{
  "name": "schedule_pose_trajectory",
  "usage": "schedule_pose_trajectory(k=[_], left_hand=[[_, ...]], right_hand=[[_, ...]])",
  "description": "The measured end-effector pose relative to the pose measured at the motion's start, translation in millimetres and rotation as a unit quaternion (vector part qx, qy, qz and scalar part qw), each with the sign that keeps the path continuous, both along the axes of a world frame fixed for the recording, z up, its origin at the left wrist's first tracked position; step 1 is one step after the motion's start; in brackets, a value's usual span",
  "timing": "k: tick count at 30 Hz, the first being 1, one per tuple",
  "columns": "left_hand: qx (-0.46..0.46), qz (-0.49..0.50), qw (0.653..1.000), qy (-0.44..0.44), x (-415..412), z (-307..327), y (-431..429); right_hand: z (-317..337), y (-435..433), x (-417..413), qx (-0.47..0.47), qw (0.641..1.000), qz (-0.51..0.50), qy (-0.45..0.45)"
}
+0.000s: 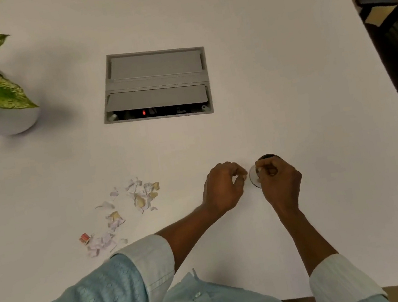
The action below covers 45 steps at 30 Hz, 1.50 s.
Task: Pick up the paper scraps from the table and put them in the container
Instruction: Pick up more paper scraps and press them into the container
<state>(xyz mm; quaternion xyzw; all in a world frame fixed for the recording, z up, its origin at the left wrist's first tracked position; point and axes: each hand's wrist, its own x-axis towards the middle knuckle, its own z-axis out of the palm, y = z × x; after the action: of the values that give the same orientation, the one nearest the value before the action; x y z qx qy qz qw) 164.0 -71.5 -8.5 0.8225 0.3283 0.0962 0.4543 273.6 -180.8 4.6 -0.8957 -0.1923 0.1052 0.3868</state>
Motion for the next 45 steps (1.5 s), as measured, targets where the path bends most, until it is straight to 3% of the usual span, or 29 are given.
schedule_pose_trajectory(k=[4, 7, 15, 19, 25, 30, 34, 36, 41, 45], left_hand=[[0.008, 0.053, 0.998, 0.036, -55, -15, 28], [0.009, 0.111, 0.992, 0.060, -100, -25, 52], [0.038, 0.209, 0.963, 0.166, -204, -49, 111], [0.075, 0.168, 0.957, 0.226, -232, -56, 127], [0.098, 0.020, 0.946, 0.309, -232, -66, 145], [0.137, -0.055, 0.942, 0.301, -220, -73, 146], [0.107, -0.011, 0.961, 0.254, -210, -71, 137], [0.075, 0.036, 0.969, 0.234, -207, -70, 131], [0.097, 0.070, 0.966, 0.231, -211, -71, 110], [0.073, 0.105, 0.970, 0.205, -213, -70, 100]], right_hand=[[-17, 23, -35, 0.018, 0.992, 0.096, 0.085], [-26, 42, -65, 0.006, 0.979, 0.179, 0.100], [-49, 100, -132, -0.119, 0.919, 0.360, 0.111], [-64, 129, -155, -0.178, 0.887, 0.418, 0.085], [-84, 161, -169, -0.251, 0.839, 0.483, -0.002], [-89, 177, -170, -0.259, 0.822, 0.505, -0.048], [-88, 182, -176, -0.262, 0.804, 0.527, -0.086], [-89, 180, -179, -0.256, 0.804, 0.528, -0.095], [-95, 161, -177, -0.219, 0.838, 0.494, -0.074], [-95, 145, -169, -0.165, 0.908, 0.383, 0.047]])
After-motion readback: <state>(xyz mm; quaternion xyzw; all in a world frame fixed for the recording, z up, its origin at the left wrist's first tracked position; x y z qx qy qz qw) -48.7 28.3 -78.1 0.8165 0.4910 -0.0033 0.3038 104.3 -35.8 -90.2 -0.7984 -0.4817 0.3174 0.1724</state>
